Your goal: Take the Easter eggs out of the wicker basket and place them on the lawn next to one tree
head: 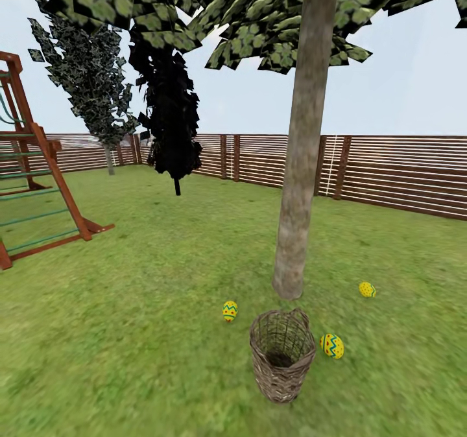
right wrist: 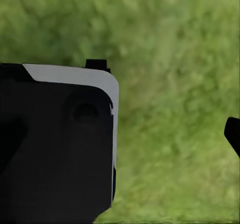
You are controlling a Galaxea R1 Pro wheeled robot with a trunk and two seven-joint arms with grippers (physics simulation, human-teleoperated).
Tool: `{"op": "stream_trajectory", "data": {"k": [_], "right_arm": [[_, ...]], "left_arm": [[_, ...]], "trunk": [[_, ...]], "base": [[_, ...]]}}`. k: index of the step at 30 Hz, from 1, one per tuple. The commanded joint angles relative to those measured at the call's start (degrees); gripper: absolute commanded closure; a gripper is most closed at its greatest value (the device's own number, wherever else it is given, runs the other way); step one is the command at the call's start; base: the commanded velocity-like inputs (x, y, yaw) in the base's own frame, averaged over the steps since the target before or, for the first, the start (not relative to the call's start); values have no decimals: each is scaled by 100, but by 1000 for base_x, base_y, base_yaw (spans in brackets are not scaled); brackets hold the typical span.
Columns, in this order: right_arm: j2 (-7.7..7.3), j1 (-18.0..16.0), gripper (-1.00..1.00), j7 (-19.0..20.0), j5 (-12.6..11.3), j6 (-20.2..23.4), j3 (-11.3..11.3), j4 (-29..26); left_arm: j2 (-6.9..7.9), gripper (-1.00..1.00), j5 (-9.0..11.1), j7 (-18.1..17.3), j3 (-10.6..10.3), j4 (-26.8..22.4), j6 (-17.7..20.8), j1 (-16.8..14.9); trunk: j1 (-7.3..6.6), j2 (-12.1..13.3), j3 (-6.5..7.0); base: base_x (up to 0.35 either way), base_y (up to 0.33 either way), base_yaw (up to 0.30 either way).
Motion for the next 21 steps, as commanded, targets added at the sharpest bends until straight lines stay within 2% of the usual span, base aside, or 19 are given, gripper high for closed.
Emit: {"op": "stream_trajectory", "data": {"k": [1,2,8,13,17,21], "right_arm": [[13,60,-100,-3,-48,-97,50,8],[46,157,-100,-4,-47,-223,50,9],[91,327,-100,-10,-46,-307,50,10],[229,583,-100,-306,-46,-353,54,11],[254,700,-100,-325,-45,-397,55,14],[260,824,-100,-324,-46,-414,51,16]], "left_arm": [[-2,-100,45,-20,21,12,10,37],[-6,-100,45,-20,22,12,8,87],[-9,-100,44,-20,23,12,6,270],[-49,-100,31,-66,23,12,-2,608],[-86,-100,28,-78,23,12,-7,733],[-106,-100,32,-81,23,12,-601,1003]], "trunk": [[-22,36,12],[-44,76,30],[-175,317,137],[-285,517,227],[-373,678,299],[-461,838,371]], "base": [[0,0,0],[0,0,0],[0,0,0],[0,0,0],[0,0,0],[0,0,0]]}}
